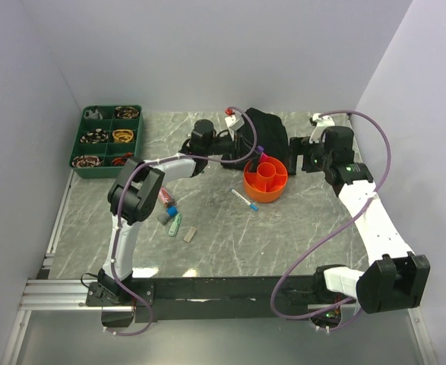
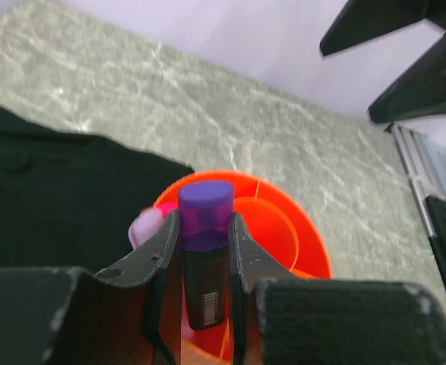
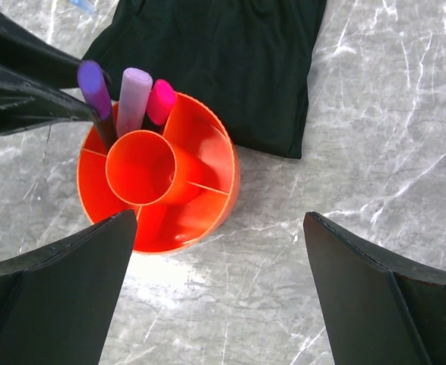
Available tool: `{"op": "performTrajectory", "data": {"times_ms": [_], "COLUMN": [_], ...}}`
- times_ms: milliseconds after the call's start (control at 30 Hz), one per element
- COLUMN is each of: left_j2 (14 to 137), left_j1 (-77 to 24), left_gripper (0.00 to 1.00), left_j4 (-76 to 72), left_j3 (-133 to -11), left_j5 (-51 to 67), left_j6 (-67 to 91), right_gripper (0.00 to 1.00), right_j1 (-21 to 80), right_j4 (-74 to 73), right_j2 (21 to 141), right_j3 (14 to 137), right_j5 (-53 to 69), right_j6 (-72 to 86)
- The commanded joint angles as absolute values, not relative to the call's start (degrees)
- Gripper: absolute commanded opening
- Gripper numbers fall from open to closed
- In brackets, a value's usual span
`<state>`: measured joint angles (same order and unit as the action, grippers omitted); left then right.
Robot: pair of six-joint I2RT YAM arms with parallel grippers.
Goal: Sort the stationery into containers
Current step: Place the pen in the storage box, then pick up the pen from the center of the board.
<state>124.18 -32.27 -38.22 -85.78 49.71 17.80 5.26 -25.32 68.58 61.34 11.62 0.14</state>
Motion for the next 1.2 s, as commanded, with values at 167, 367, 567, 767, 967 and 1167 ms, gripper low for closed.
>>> {"op": "performTrajectory", "data": {"times_ms": [167,367,567,767,967,1167], "left_j2": [120.8,112.3,104.1,124.0,122.0,129.3], "left_j1": [-32.0,-31.4,-27.2,-14.7,-13.8,-13.5], "left_gripper": [0.36,0.52,0.61,0.64,0.64,0.59], "left_j4": [-39.1,-32.0,-7.3,64.9,70.3,78.6], "left_j3": [-81.6,-81.6,-91.9,-133.7,-126.8,-129.4], "left_j5": [49.2,49.6,53.3,57.1,34.4,36.6], "left_j6": [12.3,4.1,-7.9,-47.9,-70.6,-80.7], "right_gripper": [0.99,0.99,1.0,1.0,1.0,1.0], "right_j1": [5.1,5.2,5.5,5.4,5.5,5.5], "right_j4": [-25.3,-23.6,-21.1,-24.4,-25.3,-26.4], "right_j2": [71.3,73.1,73.0,73.0,72.7,73.6], "right_j3": [63.9,65.8,65.9,66.4,66.3,66.1], "right_j5": [12.6,13.4,15.2,21.3,20.5,21.4], "right_j6": [-0.4,-0.1,1.7,-3.3,-4.3,-5.0]}}
